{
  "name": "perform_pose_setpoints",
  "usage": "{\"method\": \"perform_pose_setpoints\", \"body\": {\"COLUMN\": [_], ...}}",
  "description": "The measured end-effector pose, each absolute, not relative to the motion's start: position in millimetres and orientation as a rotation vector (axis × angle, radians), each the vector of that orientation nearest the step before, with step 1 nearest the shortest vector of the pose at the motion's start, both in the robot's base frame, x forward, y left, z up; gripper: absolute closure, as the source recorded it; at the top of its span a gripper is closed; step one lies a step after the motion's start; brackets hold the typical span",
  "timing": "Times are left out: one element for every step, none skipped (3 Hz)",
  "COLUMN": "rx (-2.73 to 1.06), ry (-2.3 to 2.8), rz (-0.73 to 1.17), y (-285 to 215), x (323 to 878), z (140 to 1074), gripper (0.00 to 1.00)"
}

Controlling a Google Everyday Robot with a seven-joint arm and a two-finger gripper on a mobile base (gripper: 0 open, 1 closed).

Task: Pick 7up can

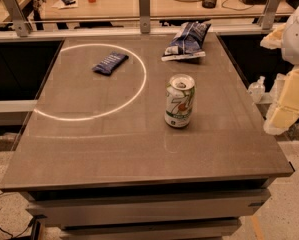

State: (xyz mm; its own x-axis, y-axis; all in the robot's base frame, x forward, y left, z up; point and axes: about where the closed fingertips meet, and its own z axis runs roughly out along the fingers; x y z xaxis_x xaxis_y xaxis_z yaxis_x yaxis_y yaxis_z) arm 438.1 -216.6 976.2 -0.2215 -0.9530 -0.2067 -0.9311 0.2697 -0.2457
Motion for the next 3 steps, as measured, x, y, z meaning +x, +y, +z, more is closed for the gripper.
{"method": "perform_pose_setpoints", "body": {"rx": [-1.724,-1.644,-1.424], "ry": [2.232,2.258,2.291], "rz": [-0.099,-0.051,0.099], "y": [-216.6,-223.1,-252.9], "x": [438.2,439.5,445.5], "z": [976.3,975.6,951.0], "gripper": [0.0,0.0,0.0]}}
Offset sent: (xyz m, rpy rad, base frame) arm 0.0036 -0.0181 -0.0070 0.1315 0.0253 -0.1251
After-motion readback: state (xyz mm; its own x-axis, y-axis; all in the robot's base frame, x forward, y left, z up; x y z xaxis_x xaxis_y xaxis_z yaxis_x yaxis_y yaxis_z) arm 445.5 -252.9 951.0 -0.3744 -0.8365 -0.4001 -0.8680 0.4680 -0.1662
